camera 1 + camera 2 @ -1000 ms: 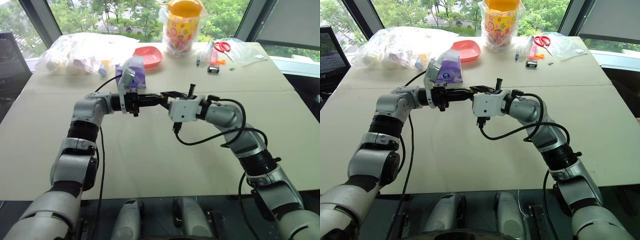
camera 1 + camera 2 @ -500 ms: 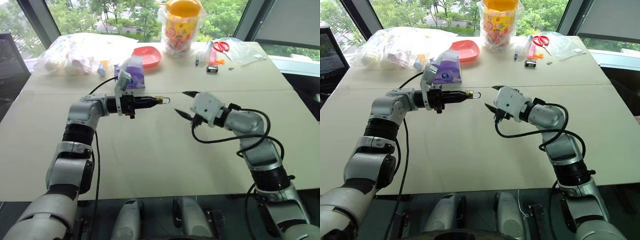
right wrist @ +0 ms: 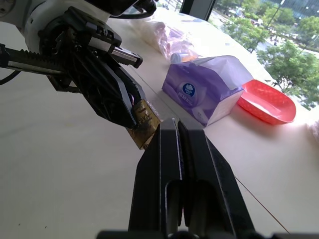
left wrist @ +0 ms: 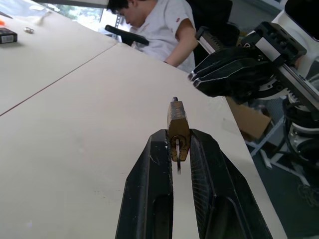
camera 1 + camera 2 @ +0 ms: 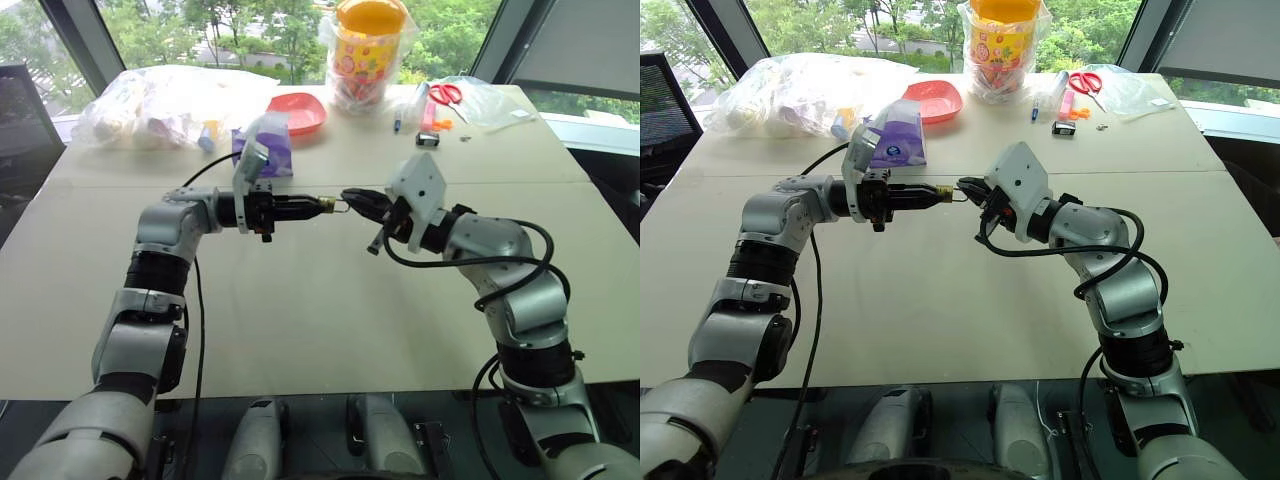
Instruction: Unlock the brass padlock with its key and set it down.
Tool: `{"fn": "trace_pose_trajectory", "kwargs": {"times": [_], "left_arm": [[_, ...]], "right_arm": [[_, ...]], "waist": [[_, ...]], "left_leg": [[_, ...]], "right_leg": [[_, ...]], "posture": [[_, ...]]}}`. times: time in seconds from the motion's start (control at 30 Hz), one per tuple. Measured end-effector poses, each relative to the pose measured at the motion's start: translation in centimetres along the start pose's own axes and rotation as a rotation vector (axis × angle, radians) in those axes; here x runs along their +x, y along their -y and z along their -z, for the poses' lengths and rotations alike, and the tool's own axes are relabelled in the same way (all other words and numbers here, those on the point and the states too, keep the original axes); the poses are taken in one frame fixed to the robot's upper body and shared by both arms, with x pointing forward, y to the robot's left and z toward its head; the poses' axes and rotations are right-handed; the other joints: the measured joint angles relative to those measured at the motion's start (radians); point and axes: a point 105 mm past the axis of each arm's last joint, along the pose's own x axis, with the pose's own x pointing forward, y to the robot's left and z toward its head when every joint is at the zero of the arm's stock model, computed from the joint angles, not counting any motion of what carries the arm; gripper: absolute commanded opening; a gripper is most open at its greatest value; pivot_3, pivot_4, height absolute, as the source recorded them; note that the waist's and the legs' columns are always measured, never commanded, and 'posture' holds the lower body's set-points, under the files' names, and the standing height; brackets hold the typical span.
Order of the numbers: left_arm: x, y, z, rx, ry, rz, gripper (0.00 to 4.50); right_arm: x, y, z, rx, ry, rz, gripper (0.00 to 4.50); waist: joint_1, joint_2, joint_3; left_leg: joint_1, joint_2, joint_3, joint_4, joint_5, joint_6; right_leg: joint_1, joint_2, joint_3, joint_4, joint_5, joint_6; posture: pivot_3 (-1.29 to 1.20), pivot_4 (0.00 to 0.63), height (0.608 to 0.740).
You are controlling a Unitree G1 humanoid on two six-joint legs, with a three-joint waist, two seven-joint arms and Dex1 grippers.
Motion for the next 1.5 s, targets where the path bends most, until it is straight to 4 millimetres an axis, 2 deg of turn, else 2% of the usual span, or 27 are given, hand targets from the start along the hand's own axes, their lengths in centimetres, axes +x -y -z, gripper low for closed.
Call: {"fn": "trace_pose_trajectory", "kwargs": {"times": [0.43,0.77,0.9,1.03,1.13,1.2,1.33,1.47,1.5], "left_arm": [[-0.4,1.5,-0.8,0.014,0.002,0.057,0.01],[-0.6,1.5,-0.9,0.013,0.001,0.045,0.01],[-0.5,1.1,-0.8,0.012,0.008,0.027,0.01],[0.0,0.4,-0.1,-0.020,0.021,0.006,0.01],[1.1,-0.1,1.0,-0.086,0.043,0.002,0.01],[2.1,-0.7,2.5,-0.163,0.048,-0.014,0.01],[4.2,-2.1,5.9,-0.331,0.039,-0.090,0.01],[6.1,-3.2,7.9,-0.446,0.003,-0.174,0.01],[6.5,-3.3,8.2,-0.459,-0.008,-0.185,0.50]], "right_arm": [[-0.3,-0.2,0.8,-0.022,-0.040,-0.033,0.06],[-0.4,-1.1,2.0,0.007,-0.073,-0.089,0.06],[-1.2,-0.1,2.7,-0.044,-0.119,-0.048,0.06],[-3.3,2.0,5.4,-0.107,-0.242,0.032,0.06],[-4.9,3.2,5.9,-0.121,-0.284,0.069,0.06],[-5.8,3.2,5.6,-0.133,-0.299,0.057,0.06],[-6.5,1.3,4.7,-0.124,-0.301,-0.030,0.06],[-6.7,-0.6,4.4,-0.135,-0.328,-0.109,0.06],[-6.6,-1.0,4.4,-0.142,-0.333,-0.122,0.01]], "waist": [[0.001,0.000,0.000],[0.001,0.000,0.000],[0.003,0.000,0.000],[0.003,0.000,0.000],[0.004,0.000,0.000],[0.006,0.000,0.000],[0.002,0.000,0.000],[0.003,-0.001,0.000],[0.003,-0.001,0.000]], "left_leg": [[0.000,0.000,0.000,0.000,0.000,0.000],[0.000,0.000,0.000,0.000,0.000,0.000],[0.000,0.000,0.000,0.000,0.000,0.000],[0.000,-0.001,0.001,0.000,0.000,0.000],[0.000,-0.001,0.000,0.000,0.000,0.000],[0.000,-0.001,0.000,0.000,0.000,0.000],[0.000,0.000,0.000,0.000,0.000,0.000],[0.000,0.000,0.000,0.001,0.000,0.000],[0.000,0.000,0.000,0.001,0.000,0.000]], "right_leg": [[0.000,0.000,0.000,0.000,0.000,0.000],[0.000,0.000,0.000,0.000,0.000,0.000],[0.000,0.000,0.000,-0.001,0.000,-0.001],[0.001,-0.001,0.000,-0.002,-0.001,-0.001],[0.001,-0.001,0.000,-0.002,0.000,0.000],[0.001,-0.001,0.000,-0.002,0.000,0.000],[0.001,0.000,0.000,-0.002,0.000,0.000],[0.001,0.000,0.000,-0.002,0.000,0.000],[0.001,0.000,0.000,-0.002,-0.001,0.000]], "posture": [[0.00,0.150,0.740],[0.00,0.150,0.740],[0.00,0.150,0.740],[0.00,0.150,0.740],[0.00,0.150,0.740],[0.00,0.150,0.740],[0.00,0.150,0.740],[0.00,0.150,0.740],[0.00,0.150,0.740]]}}
